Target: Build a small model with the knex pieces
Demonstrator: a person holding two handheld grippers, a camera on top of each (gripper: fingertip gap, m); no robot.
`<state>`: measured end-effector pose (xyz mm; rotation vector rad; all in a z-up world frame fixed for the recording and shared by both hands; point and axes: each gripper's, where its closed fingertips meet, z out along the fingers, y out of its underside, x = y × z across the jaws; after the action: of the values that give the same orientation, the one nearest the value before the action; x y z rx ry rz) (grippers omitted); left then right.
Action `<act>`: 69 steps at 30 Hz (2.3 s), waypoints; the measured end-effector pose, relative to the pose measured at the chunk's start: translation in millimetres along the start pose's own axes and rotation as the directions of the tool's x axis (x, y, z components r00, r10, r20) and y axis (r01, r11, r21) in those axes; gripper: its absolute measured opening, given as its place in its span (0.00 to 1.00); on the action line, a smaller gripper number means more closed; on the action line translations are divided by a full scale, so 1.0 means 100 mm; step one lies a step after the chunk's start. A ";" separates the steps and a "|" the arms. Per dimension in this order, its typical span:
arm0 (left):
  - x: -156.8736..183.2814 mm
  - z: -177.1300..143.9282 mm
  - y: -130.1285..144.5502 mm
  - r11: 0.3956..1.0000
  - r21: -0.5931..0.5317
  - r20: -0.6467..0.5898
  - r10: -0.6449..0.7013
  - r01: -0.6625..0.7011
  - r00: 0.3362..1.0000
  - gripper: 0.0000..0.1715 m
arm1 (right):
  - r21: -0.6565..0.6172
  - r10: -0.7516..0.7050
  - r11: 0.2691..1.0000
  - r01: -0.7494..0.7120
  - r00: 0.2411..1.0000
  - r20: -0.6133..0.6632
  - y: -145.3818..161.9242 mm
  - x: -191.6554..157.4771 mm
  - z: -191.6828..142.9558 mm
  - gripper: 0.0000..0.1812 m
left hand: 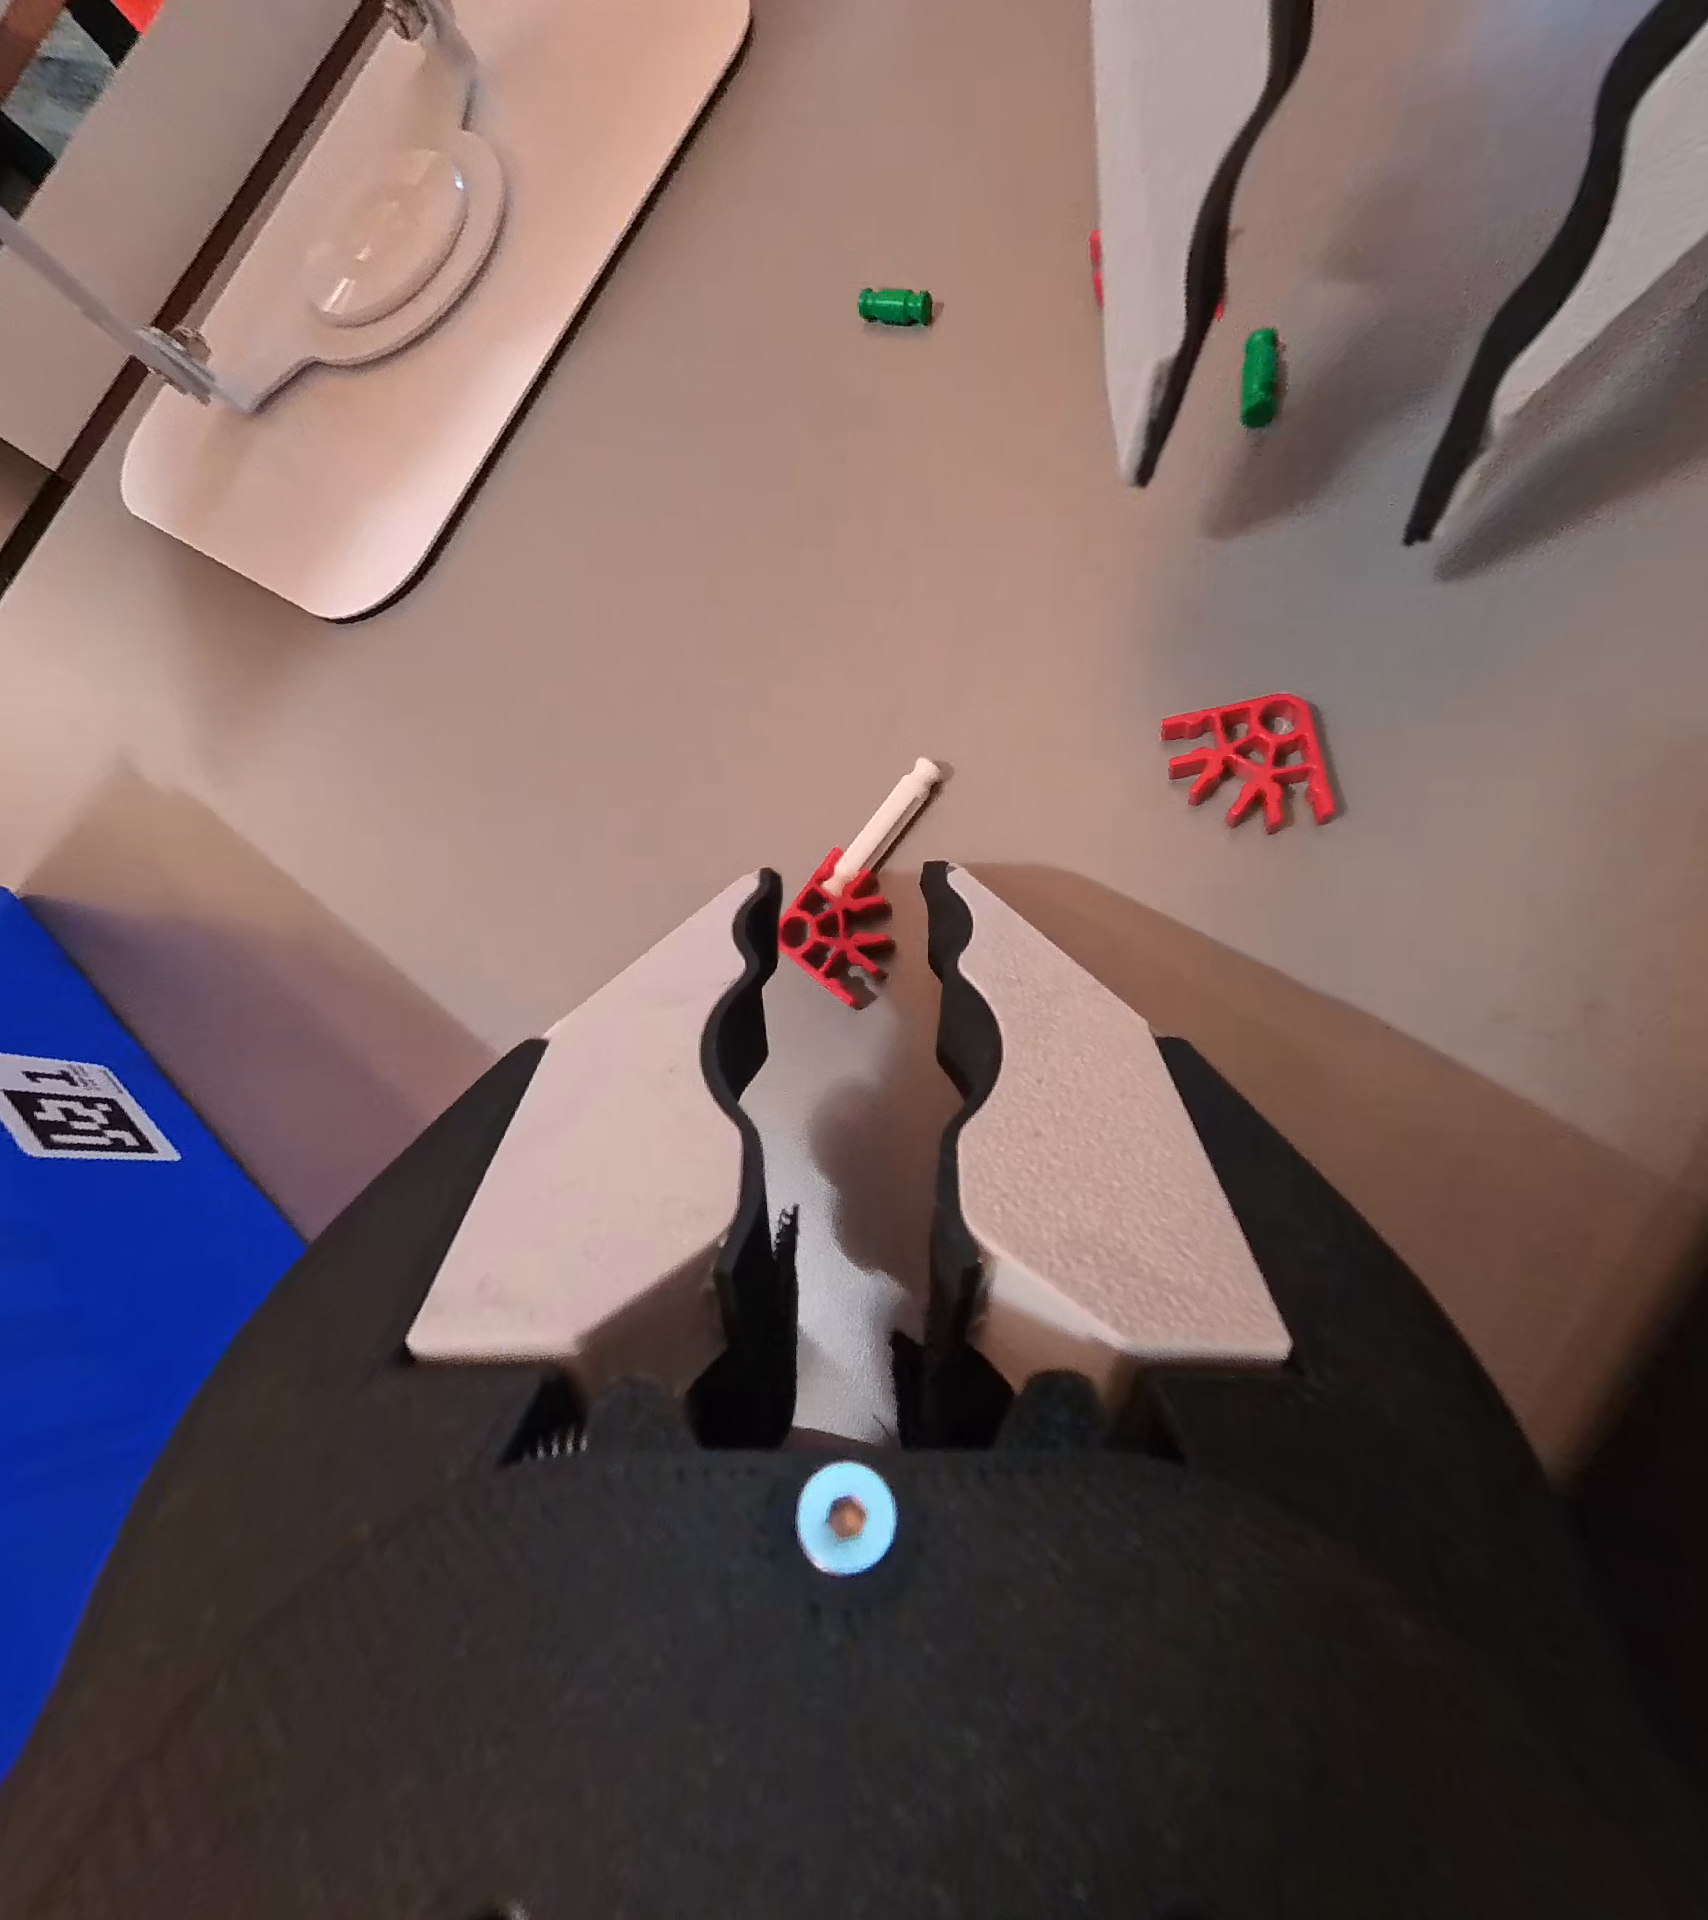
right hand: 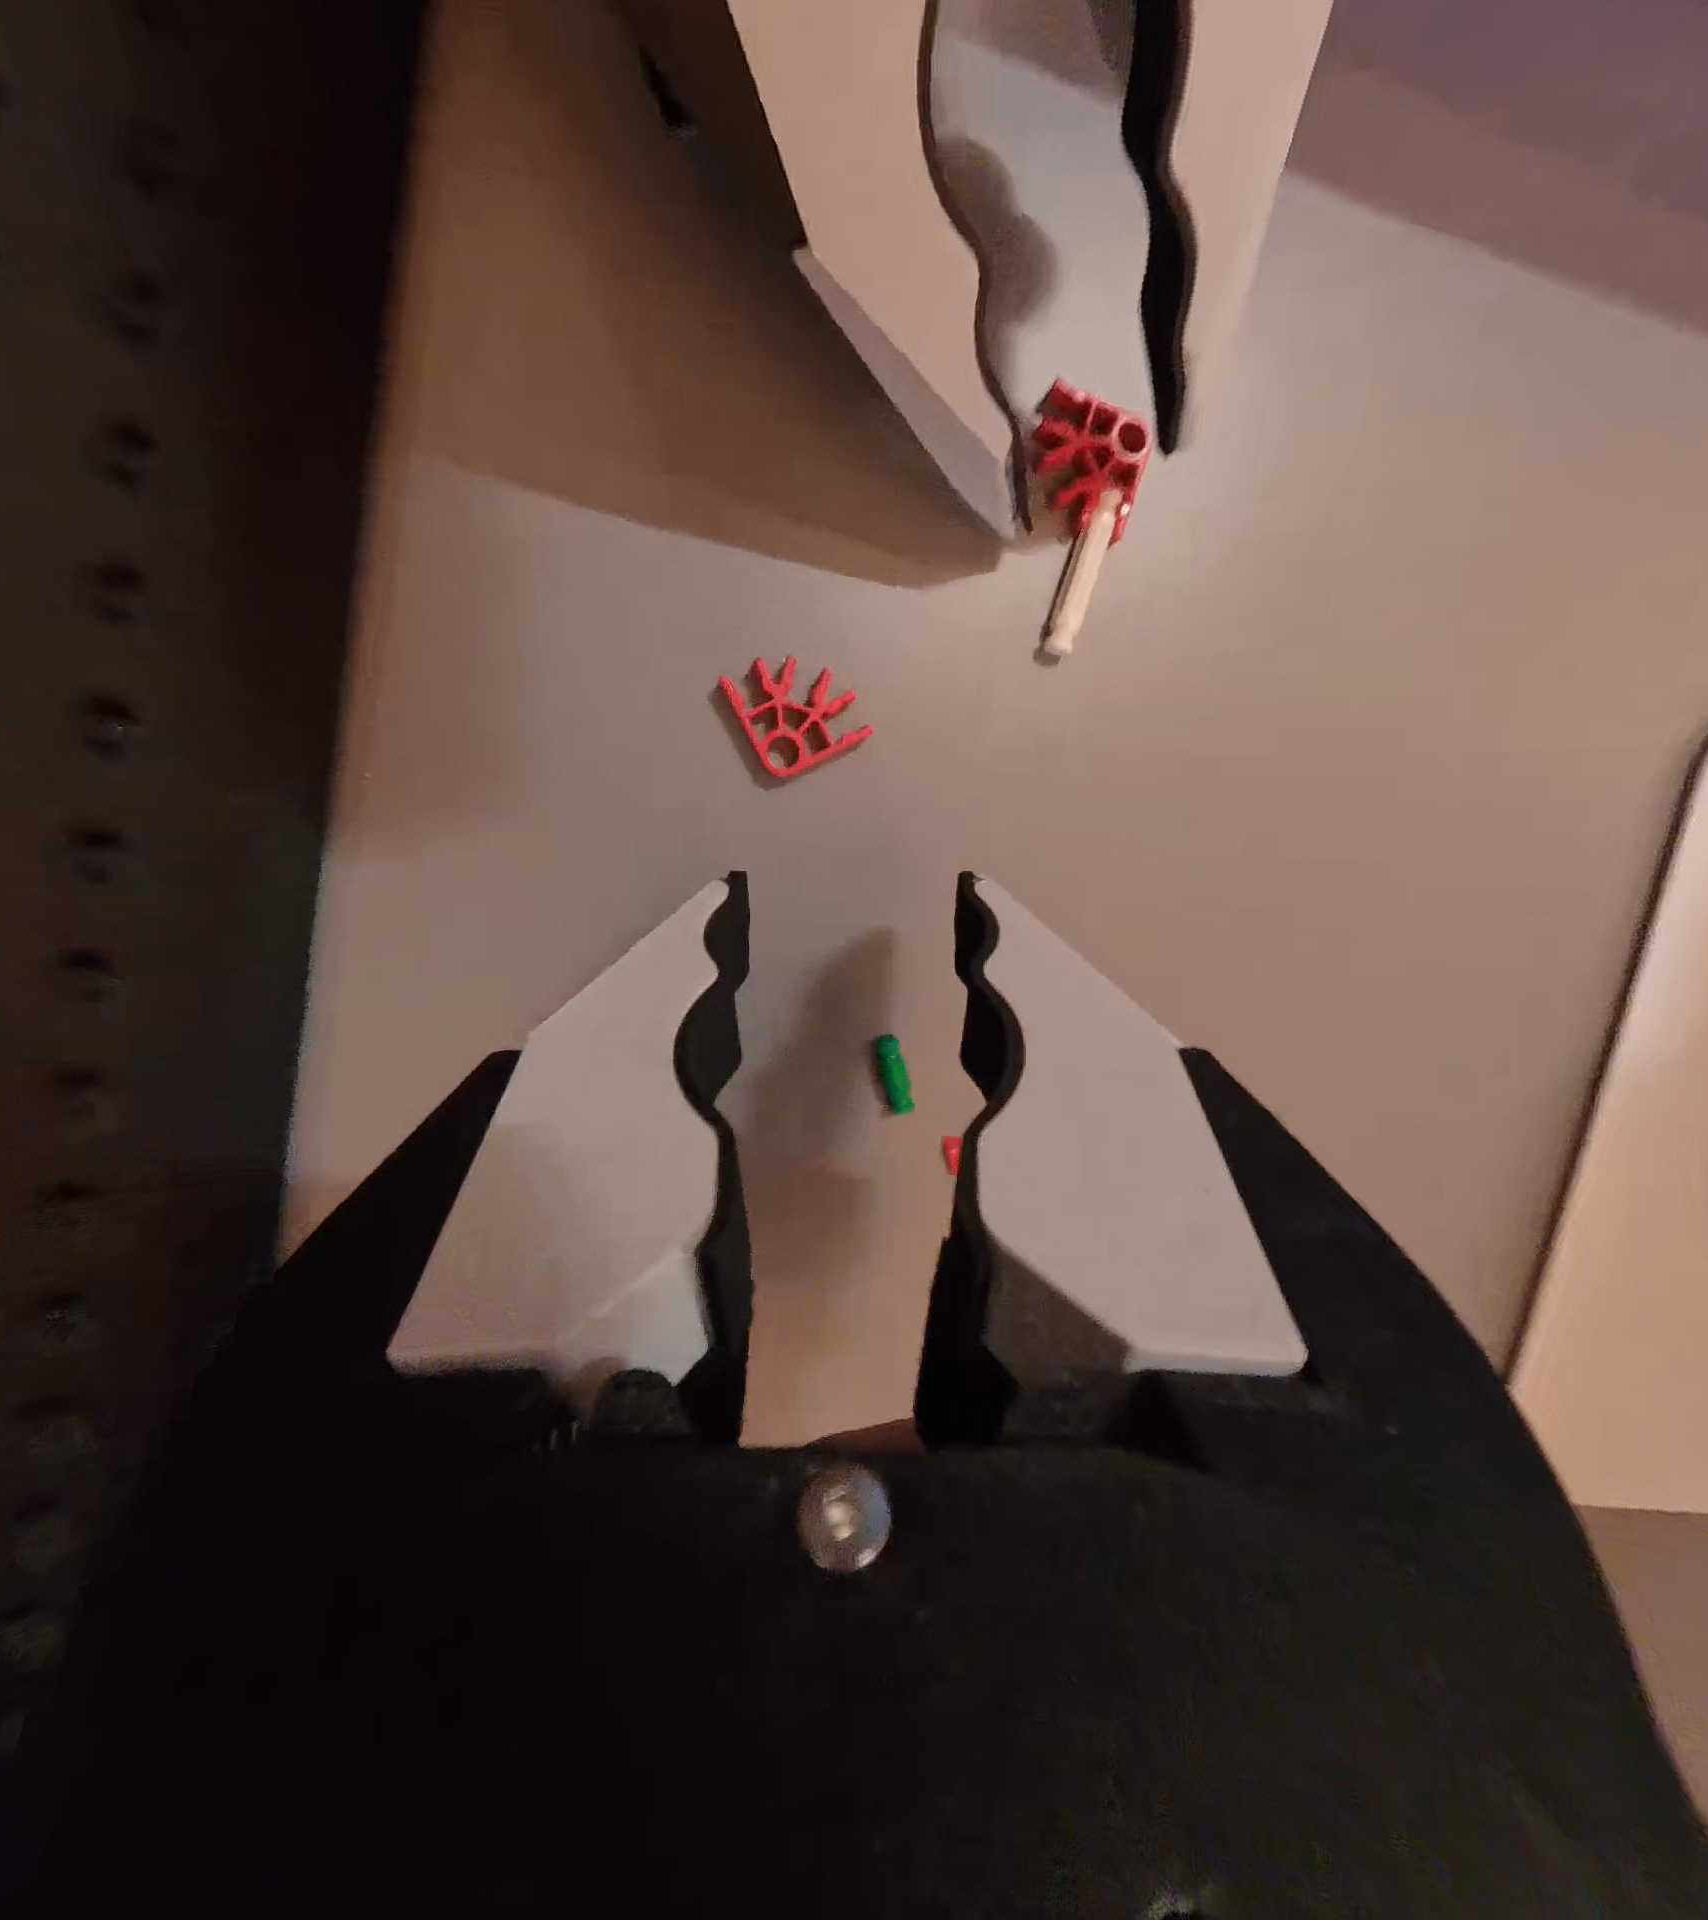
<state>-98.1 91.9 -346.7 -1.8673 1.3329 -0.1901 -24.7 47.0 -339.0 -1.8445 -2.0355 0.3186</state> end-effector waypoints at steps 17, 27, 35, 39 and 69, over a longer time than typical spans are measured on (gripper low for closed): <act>0.02 0.02 0.07 1.000 -0.027 -0.022 0.000 0.000 1.000 0.14 | 0.064 0.016 0.998 -0.019 0.999 0.044 -0.21 -0.09 0.25 0.16; 0.03 0.02 0.07 1.000 -0.027 -0.035 -0.014 0.013 0.999 0.13 | 0.083 0.161 0.983 -0.162 0.987 0.024 -0.39 -0.18 0.30 0.18; 0.03 0.02 0.07 1.000 -0.024 -0.041 -0.011 0.011 0.999 0.12 | 0.089 0.120 0.988 -0.124 0.991 0.052 -0.35 -0.16 0.33 0.14; 0.04 0.02 0.07 1.000 -0.022 -0.044 -0.007 0.006 0.999 0.11 | 0.119 0.112 0.987 -0.112 0.994 0.010 -0.32 0.03 0.23 0.13; 0.09 0.07 0.00 0.999 -0.001 -0.051 0.054 -0.054 0.997 0.08 | 0.092 -0.088 0.992 0.086 0.996 0.018 -0.24 0.29 0.29 0.13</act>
<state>-90.5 87.9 -354.4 -1.8376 1.4172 -0.2095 -60.4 75.0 -352.2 -1.7004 -2.0729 0.4018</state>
